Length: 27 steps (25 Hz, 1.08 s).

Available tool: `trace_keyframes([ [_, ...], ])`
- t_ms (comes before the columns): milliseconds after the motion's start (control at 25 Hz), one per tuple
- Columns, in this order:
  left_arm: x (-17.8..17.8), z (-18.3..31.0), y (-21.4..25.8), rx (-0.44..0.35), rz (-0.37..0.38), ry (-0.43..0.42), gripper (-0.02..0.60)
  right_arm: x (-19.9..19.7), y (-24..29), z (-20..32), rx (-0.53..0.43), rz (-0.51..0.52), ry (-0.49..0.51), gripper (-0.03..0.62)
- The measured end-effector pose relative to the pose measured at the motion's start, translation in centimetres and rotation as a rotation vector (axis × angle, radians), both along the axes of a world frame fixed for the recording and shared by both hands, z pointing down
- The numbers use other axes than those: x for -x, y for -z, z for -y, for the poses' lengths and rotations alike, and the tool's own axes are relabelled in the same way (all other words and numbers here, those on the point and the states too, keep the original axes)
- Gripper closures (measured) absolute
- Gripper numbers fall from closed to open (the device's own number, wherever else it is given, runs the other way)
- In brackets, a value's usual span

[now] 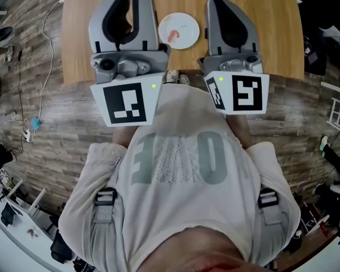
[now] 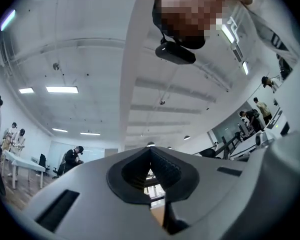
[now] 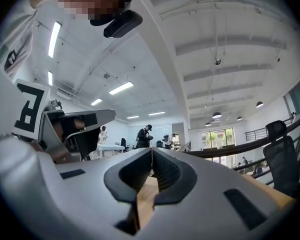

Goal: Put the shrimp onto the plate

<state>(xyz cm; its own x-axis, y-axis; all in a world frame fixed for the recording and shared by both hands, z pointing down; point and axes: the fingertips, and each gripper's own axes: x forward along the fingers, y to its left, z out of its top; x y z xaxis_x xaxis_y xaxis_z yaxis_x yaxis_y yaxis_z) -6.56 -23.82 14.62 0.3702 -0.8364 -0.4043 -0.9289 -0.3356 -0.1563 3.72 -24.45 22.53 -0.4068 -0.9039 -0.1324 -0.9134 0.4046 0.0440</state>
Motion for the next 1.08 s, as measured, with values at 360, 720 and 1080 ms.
trace_keyframes([
  [360, 0.2, -0.9, 1.3, -0.027, 0.027, 0.008, 0.571, 0.1, 1.7, -0.7, -0.064, -0.021, -0.031, 0.576],
  [720, 0.8, 0.2, 0.2, 0.046, 0.030, 0.013, 0.572, 0.7, 1.4, -0.6, -0.051, -0.057, -0.026, 0.576],
  [1080, 0.6, 0.8, -0.3, 0.072, 0.031, -0.002, 0.572, 0.4, 1.3, -0.5, -0.041, -0.071, -0.033, 0.576],
])
